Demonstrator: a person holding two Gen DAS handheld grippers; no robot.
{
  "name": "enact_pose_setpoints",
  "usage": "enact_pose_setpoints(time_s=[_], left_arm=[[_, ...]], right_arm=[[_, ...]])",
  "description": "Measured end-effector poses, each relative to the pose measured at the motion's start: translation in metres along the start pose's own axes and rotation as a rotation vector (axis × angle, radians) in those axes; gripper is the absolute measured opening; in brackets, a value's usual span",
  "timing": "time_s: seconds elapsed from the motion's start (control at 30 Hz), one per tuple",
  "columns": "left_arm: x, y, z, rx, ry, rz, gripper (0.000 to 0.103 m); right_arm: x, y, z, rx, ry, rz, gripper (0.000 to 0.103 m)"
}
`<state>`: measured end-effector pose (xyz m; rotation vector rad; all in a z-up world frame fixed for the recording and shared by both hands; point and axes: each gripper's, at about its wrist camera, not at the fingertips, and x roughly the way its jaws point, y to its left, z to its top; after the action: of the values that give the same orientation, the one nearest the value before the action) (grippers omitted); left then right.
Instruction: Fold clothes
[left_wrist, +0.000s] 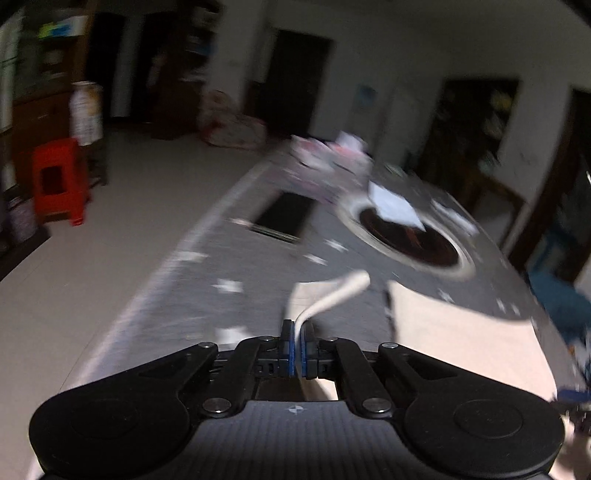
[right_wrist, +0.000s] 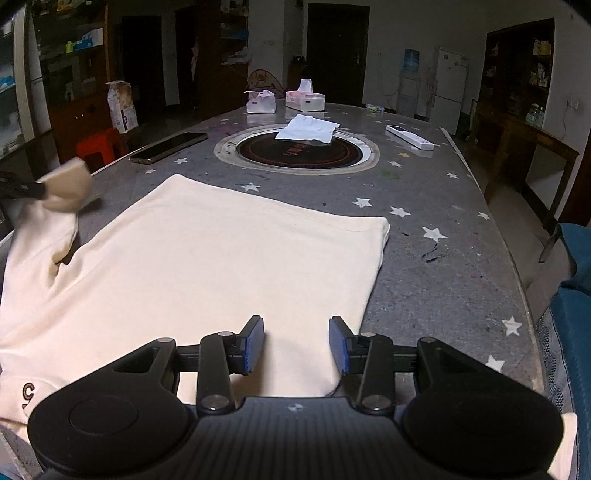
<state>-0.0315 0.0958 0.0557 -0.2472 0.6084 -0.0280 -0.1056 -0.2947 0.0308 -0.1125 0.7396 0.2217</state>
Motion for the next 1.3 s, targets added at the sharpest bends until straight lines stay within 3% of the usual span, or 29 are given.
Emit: enact_pose_setpoints(time_s=[0.33, 0.5, 0.67, 0.77, 0.87, 0.93, 1.07, 1.3], left_arm=[[-0.033, 0.075, -0.042, -0.15, 0.065, 0.211, 0.006], [-0.033, 0.065, -0.032, -0.119, 0.035, 0.159, 0.008], [0.0, 0.04, -0.022, -0.027, 0.069, 0.088, 0.009], [0.019, 0.04, -0.02, -0.022, 0.088, 0.112, 0.009], [0.022, 0.042, -0.02, 0.001, 0.07, 0.21, 0.009], [0.021, 0.047, -0.02, -0.006, 0.067, 0.262, 0.009], [0.014, 0.052, -0.019, -0.011, 0.082, 0.276, 0.009], [0.022, 0.032, -0.007, 0.033, 0.075, 0.211, 0.009]], right_arm=[[-0.006, 0.007, -0.004, -0.021, 0.005, -0.001, 0.042], [-0.006, 0.009, -0.003, -0.026, 0.007, -0.005, 0.043], [-0.004, 0.009, -0.003, -0.024, 0.014, -0.004, 0.043], [-0.003, 0.009, -0.002, -0.027, 0.018, -0.006, 0.043], [-0.002, 0.007, -0.002, -0.033, 0.02, -0.009, 0.052], [-0.001, 0.006, -0.002, -0.035, 0.022, -0.009, 0.052], [0.002, 0.005, -0.001, -0.034, 0.022, -0.006, 0.052], [0.006, 0.005, 0.002, -0.031, 0.022, 0.001, 0.052]])
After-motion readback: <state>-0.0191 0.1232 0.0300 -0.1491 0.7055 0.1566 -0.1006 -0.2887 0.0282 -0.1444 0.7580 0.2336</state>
